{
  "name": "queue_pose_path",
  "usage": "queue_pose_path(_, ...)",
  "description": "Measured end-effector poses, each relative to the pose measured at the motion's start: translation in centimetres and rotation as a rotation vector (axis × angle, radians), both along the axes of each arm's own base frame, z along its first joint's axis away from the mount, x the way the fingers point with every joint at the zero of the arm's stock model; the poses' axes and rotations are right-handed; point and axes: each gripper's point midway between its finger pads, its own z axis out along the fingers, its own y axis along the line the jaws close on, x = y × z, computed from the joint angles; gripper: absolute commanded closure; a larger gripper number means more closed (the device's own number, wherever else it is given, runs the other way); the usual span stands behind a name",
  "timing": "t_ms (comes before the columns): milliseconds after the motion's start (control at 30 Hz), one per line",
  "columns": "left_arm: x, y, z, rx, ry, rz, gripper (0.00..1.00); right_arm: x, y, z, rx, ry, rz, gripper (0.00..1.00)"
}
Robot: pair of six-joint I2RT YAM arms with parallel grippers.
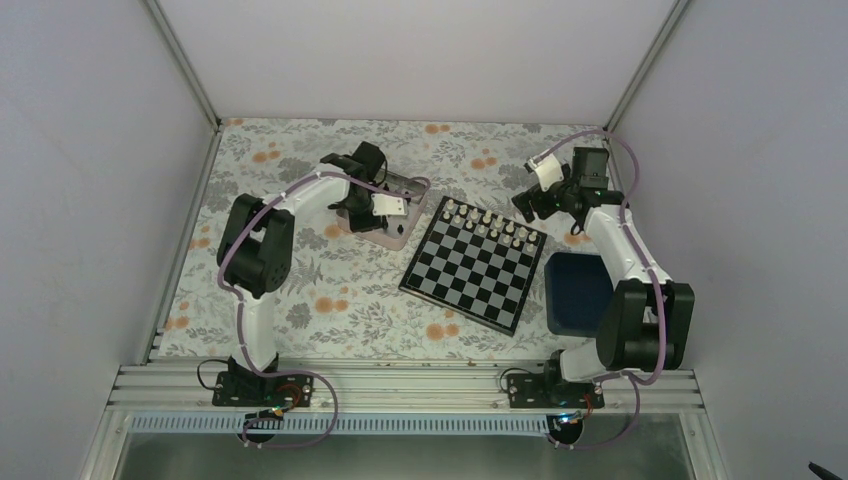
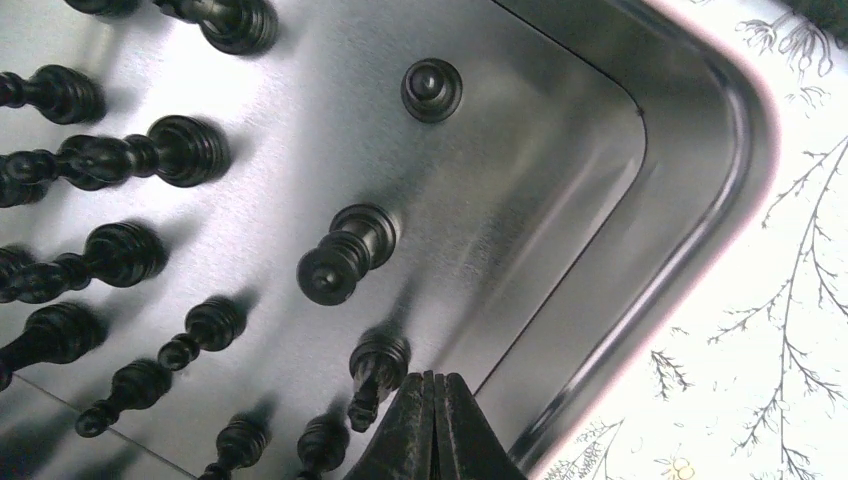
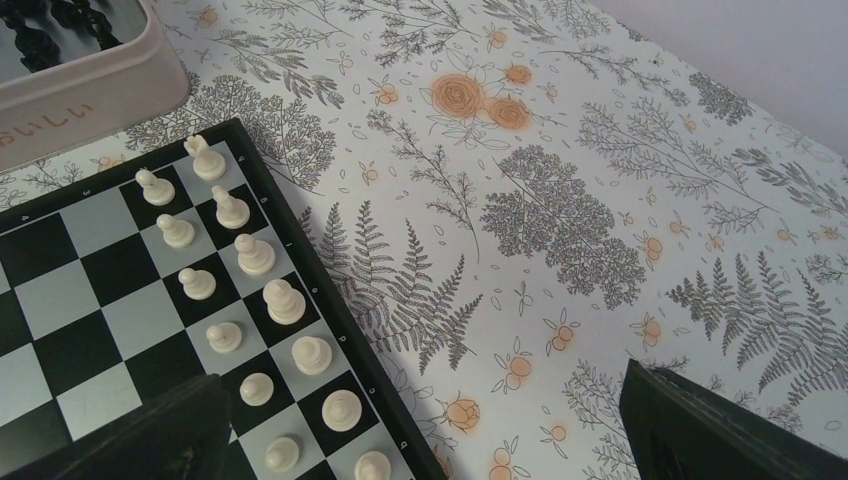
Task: Set up the chess pieces on the board
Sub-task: Move the storage box to the center of the board.
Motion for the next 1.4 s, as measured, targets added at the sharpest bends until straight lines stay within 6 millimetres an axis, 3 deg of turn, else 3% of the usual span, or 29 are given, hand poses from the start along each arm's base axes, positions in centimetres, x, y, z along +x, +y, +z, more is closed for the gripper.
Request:
queue_pose_path(367,-2.9,-0.7,-0.5,0.066,0.054,-0.07,0.98,-0.5,-0.2,0.4,-0.026,-0.005,0.007,0.0)
queue_pose_path(700,-7.7,-1.9,1.1,0.101,0.079,-0.139,0.98,-1.0,-0.3,0.2,-0.051,0.005,0.024,0.0)
queue_pose_path(833,-10.5,-1.7,0.2,0.141,0.128,-0.162,0.98,-1.2,-0.3,0.3,-0.058,0.003,0.031,0.0)
queue_pose_path(1033,-12.2,-1.5,-0.7,0.17,0.169,-0.162,0.98,-1.4,-0.3,0.2,-0.061,0.01,0.035,0.0)
queue_pose_path(1200,-13.3,-2.3,-0.7,0.176,0.176,-0.181,0.98,-1.8,-0.3,-0.5,-0.068,0.025,0.04,0.0)
queue_pose_path(1400,-16.1,-3.8,-0.7,0.206,0.199,-0.234,0.98,-2.3,-0.4,-1.0,-0.082,0.039,0.046,0.0)
